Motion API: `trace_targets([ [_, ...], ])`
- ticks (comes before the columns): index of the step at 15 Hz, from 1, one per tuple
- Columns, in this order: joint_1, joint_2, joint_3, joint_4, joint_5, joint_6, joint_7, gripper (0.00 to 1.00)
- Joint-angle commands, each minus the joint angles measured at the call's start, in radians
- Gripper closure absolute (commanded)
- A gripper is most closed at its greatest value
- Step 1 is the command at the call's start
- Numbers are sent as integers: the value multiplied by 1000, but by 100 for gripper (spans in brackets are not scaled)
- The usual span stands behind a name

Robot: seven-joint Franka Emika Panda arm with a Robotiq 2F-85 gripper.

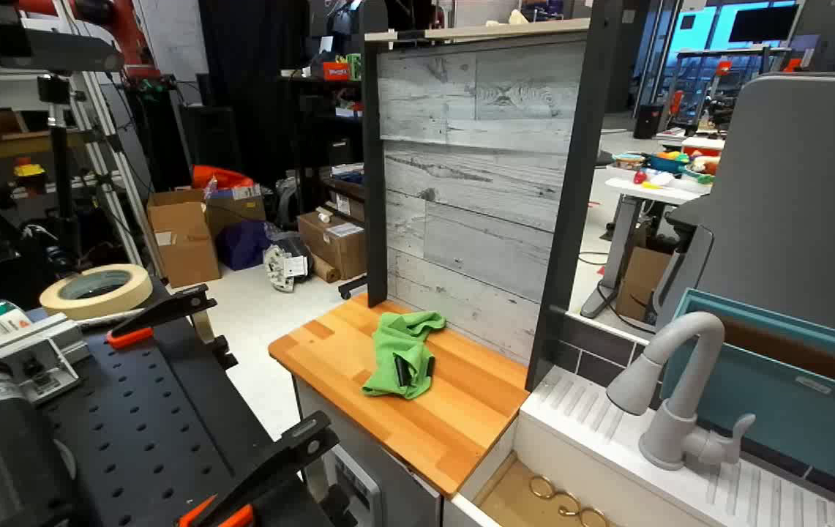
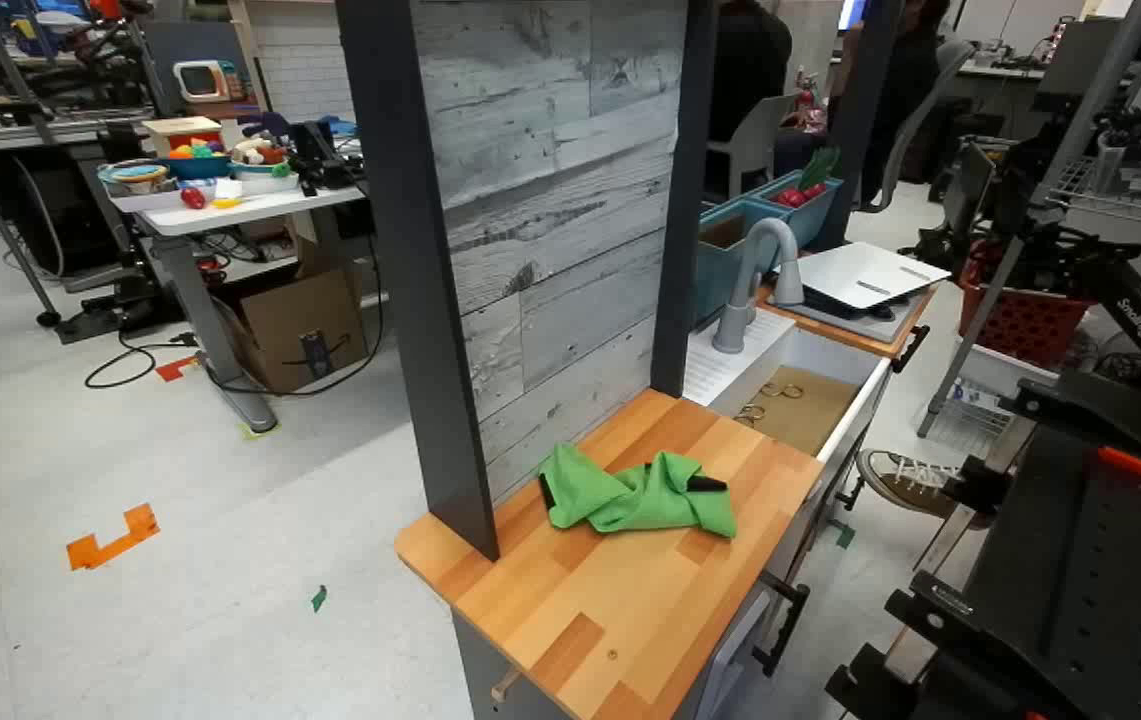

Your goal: Move the green towel to the right

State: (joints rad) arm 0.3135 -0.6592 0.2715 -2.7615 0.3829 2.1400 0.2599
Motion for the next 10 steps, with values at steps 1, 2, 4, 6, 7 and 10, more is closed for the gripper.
trace_targets([
  [1,0,-1,-1,1,-1,-3,0,0],
  [2,-10,20,-7,7,-3,8,-5,0],
  [4,-38,72,-21,22,-12,33,-14,0],
  [6,-74,135,-40,38,-17,70,-22,0],
  [7,-90,165,-49,47,-15,95,-22,0],
  [10,-145,282,-84,89,-13,199,-15,0],
])
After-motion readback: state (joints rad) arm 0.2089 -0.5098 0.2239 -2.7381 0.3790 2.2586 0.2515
